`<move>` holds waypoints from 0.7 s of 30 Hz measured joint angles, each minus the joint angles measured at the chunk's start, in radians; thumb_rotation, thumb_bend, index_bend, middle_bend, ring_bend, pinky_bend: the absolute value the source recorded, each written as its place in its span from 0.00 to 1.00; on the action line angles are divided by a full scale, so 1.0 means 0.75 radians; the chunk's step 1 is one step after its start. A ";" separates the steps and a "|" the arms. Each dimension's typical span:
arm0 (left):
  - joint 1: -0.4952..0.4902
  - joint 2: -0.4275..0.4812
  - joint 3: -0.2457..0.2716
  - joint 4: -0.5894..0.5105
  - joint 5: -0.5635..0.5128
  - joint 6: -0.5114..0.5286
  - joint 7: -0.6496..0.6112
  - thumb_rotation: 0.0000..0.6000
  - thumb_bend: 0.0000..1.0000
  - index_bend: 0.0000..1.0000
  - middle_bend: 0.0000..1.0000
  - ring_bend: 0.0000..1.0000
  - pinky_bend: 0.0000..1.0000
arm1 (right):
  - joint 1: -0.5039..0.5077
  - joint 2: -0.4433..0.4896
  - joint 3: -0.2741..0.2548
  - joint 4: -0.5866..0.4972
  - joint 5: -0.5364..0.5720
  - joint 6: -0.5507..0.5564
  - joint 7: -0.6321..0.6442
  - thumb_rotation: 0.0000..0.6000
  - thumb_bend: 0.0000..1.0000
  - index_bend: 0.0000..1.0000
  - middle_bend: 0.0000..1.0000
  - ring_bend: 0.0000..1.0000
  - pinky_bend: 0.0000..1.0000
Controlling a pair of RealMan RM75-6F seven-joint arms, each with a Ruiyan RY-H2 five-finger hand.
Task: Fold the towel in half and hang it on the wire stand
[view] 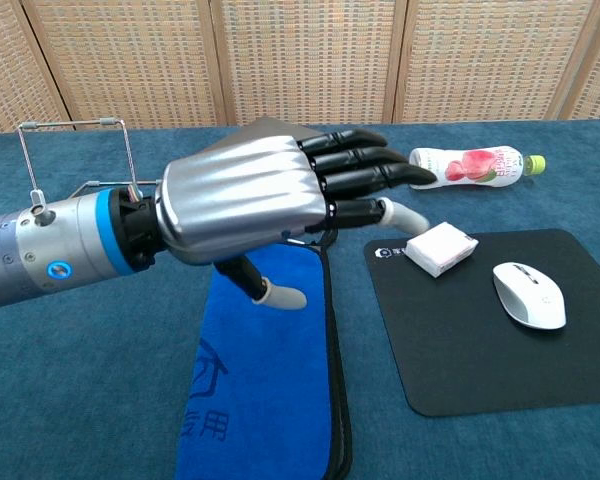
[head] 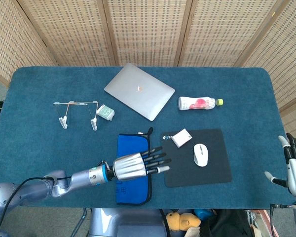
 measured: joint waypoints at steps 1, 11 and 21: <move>0.005 0.009 -0.018 -0.028 -0.052 -0.047 0.014 1.00 0.20 0.23 0.00 0.00 0.00 | 0.000 0.000 0.000 0.000 0.000 0.000 -0.001 1.00 0.00 0.00 0.00 0.00 0.00; 0.034 0.033 -0.267 -0.215 -0.709 -0.474 0.335 1.00 0.24 0.28 0.00 0.00 0.00 | 0.011 -0.011 0.001 0.008 0.017 -0.023 -0.019 1.00 0.00 0.00 0.00 0.00 0.00; 0.016 -0.076 -0.413 -0.208 -1.135 -0.605 0.685 1.00 0.27 0.34 0.00 0.00 0.00 | 0.022 -0.019 0.005 0.018 0.042 -0.046 -0.025 1.00 0.00 0.00 0.00 0.00 0.00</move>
